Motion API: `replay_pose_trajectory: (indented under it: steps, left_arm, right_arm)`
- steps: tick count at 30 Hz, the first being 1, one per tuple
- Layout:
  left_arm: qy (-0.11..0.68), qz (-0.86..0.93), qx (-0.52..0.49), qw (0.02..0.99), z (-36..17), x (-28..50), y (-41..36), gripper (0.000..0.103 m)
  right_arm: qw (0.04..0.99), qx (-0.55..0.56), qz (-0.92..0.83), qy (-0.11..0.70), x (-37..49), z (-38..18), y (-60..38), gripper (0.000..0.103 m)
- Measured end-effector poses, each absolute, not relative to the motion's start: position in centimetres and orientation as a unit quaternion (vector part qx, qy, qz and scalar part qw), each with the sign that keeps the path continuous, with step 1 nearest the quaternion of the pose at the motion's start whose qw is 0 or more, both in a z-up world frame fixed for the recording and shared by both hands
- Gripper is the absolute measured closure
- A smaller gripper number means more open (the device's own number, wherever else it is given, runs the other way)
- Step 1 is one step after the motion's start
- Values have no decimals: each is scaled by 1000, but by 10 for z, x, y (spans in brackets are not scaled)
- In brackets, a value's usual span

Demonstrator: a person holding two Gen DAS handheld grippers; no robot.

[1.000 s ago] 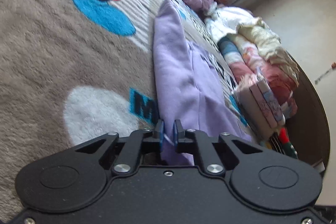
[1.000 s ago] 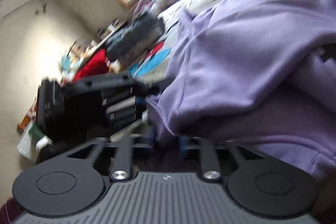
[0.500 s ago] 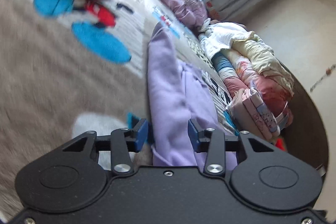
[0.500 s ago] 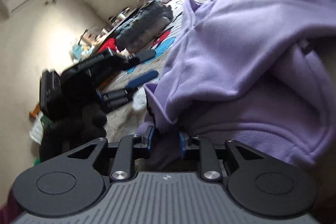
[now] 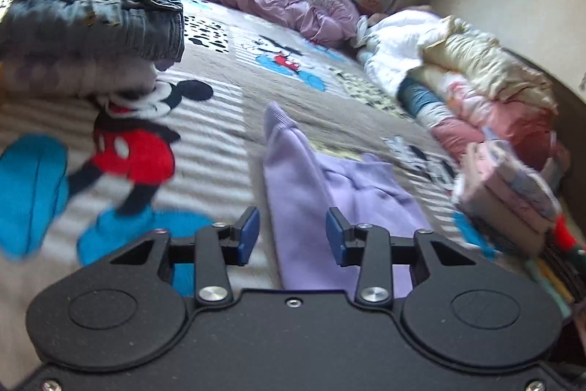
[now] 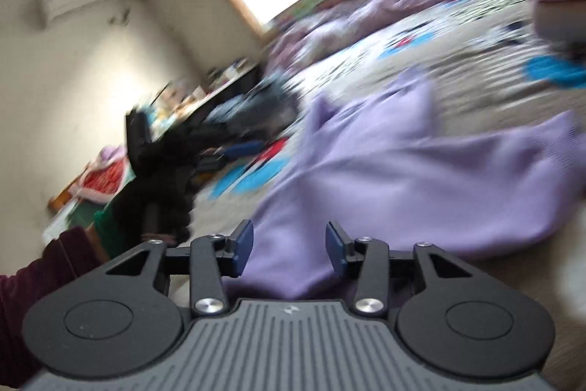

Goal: Fold clothes

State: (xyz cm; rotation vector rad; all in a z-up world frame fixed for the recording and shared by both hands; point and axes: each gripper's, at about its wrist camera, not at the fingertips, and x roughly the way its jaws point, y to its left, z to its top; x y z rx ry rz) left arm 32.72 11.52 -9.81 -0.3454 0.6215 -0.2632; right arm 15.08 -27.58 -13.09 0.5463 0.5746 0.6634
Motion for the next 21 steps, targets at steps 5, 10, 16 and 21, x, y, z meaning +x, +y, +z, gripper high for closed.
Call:
replay_pose_trajectory:
  steps: [5,10,16,21]
  left_arm:
    - [319,-125,-137,930,-108,370,105,69]
    - [327,-146,-104,928,-113,393,82,69]
    - [333,-148,-4,931,-116,409,47,69]
    - [332,-158,56,928,-111,430,33,69]
  right_arm:
    - [880,348,201,253,174,-154,-339,57]
    - [854,433,149,247,179,-180,-370,58]
    - [858,419,156,254,183,-185,-368,56]
    - [850,435,157,253,185,-189,-372,56]
